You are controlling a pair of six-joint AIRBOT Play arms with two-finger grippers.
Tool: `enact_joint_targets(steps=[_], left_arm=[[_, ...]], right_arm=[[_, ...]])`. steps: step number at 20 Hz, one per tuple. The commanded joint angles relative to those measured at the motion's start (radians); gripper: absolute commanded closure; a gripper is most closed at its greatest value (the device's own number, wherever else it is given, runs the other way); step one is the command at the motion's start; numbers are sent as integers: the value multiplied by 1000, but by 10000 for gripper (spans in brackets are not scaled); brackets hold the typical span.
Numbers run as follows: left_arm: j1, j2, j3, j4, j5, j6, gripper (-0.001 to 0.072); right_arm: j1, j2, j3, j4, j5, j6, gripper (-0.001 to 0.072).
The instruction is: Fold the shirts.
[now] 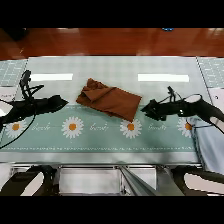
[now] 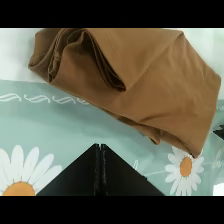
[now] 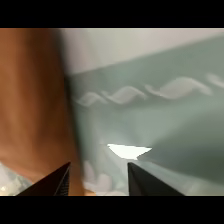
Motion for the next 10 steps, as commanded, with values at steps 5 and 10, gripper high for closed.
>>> enact_joint_targets(steps=[5,10], left_arm=[[-4,-9,-6,1,25,0,692],[-3,-9,-6,1,25,0,692]], right_arm=[[153,-236,229,94,74,-33,323],[188,-250,402,56,158,-73,687]])
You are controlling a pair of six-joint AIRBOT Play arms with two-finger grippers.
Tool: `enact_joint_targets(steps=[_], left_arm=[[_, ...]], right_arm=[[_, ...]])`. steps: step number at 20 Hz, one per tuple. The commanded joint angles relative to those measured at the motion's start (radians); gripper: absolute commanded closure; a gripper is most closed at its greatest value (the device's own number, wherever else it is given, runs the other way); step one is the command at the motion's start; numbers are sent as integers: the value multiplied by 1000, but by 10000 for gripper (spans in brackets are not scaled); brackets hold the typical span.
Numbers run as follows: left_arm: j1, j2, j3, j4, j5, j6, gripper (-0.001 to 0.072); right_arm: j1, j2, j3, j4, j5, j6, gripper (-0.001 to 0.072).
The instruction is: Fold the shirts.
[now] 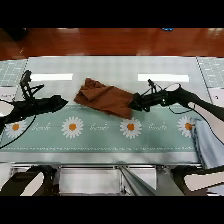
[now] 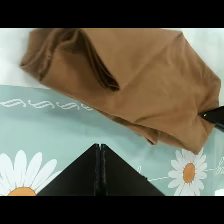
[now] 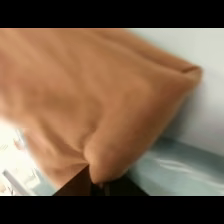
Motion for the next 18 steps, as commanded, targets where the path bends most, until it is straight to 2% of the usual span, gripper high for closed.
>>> enact_joint_targets(steps=[1,3,4,7,10,12,18], left_arm=[[0,0,0,0,5,0,692],[0,0,0,1,34,1,692],[0,0,0,0,37,0,692],[-3,1,3,-26,-53,1,692],[-4,1,3,-26,-66,11,692],[-4,1,3,-31,-70,11,692],[-4,4,76,-57,-71,12,692]], right_arm=[[38,-17,174,-69,100,24,687],[77,-17,339,-209,178,113,687],[87,-17,428,-263,232,117,687],[57,-17,706,-441,325,232,687],[-1,-14,935,-489,452,285,687],[-56,13,1008,-515,513,313,687],[-315,179,1013,-513,645,321,687]])
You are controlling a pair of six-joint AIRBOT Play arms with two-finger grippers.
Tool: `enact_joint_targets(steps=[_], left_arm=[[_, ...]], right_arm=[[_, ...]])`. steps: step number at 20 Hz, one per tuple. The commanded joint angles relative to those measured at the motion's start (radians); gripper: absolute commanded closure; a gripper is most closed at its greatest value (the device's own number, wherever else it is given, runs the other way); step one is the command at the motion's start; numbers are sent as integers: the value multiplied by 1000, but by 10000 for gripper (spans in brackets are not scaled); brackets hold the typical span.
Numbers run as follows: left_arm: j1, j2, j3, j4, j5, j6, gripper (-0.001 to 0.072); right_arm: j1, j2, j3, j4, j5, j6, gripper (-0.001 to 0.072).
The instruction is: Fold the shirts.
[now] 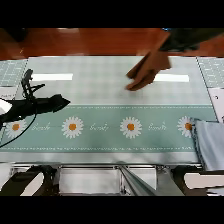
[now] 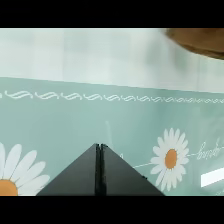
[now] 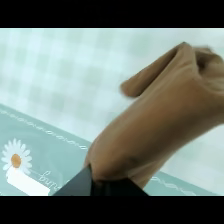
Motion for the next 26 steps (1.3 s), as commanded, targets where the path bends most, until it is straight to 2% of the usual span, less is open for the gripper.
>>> enact_joint_targets(steps=[1,7,11,13,17,20,23,24,25,26], left_arm=[[-1,1,59,-8,-2,1,692],[-1,1,116,-48,2,19,692],[-1,1,116,-48,21,19,692],[-1,2,116,-69,21,19,692],[-1,-2,116,-89,37,69,692],[-1,-13,116,-89,36,72,692],[-1,-32,115,-88,35,95,692],[-1,-37,115,-88,35,94,692],[-1,-45,115,-88,36,95,692],[0,-53,115,-88,52,111,692]], right_arm=[[-171,89,23,-14,109,31,687],[-502,190,-17,-19,280,55,689],[-700,317,-204,-72,280,68,689],[-785,418,-375,-147,281,49,689],[-992,610,-679,-418,281,8,689],[-1159,693,-816,-546,282,3,688],[-1200,730,-900,-690,283,3,680],[-1200,731,-921,-725,283,8,482],[-1200,729,-930,-748,282,16,324],[-1199,716,-930,-750,279,24,323]])
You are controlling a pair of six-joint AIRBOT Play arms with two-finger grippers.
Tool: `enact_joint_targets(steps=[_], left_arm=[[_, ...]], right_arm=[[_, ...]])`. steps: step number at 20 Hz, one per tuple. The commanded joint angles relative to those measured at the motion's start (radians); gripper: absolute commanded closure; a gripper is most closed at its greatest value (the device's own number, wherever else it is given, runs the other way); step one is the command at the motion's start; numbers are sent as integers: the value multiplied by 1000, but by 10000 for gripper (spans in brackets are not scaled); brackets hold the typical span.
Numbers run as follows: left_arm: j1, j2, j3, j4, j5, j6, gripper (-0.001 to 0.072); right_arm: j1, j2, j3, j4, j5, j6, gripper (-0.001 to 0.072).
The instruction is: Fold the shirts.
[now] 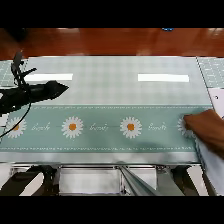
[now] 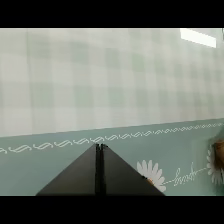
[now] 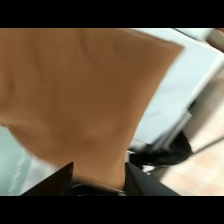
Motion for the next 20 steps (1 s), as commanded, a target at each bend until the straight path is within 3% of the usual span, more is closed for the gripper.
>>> enact_joint_targets(steps=[1,3,4,5,6,7,9,11,14,17,20], left_arm=[[5,-27,4,0,52,47,692],[53,-60,71,-1,88,45,693],[82,-84,140,-1,74,45,692],[100,-109,220,-1,58,43,693],[106,-138,310,-2,38,41,693],[98,-173,414,-2,16,40,693],[37,-254,602,0,-17,6,693],[-61,-343,731,64,-72,-46,693],[-187,-452,756,387,-229,-226,692],[-175,-482,690,437,-282,-259,692],[-109,-482,675,536,-332,-288,692]], right_arm=[[-27,-9,-51,-83,4,17,323],[-27,-59,-4,53,5,26,326],[-27,-93,49,211,-18,44,391],[-26,-126,105,408,-64,62,497],[9,-158,159,643,-144,64,669],[95,-184,207,824,-243,33,687],[420,-237,289,909,-415,-24,687],[838,-319,350,748,-541,-56,687],[1310,-481,388,332,-640,-35,687],[1485,-666,388,77,-519,103,688],[1454,-713,387,-85,-387,155,687]])
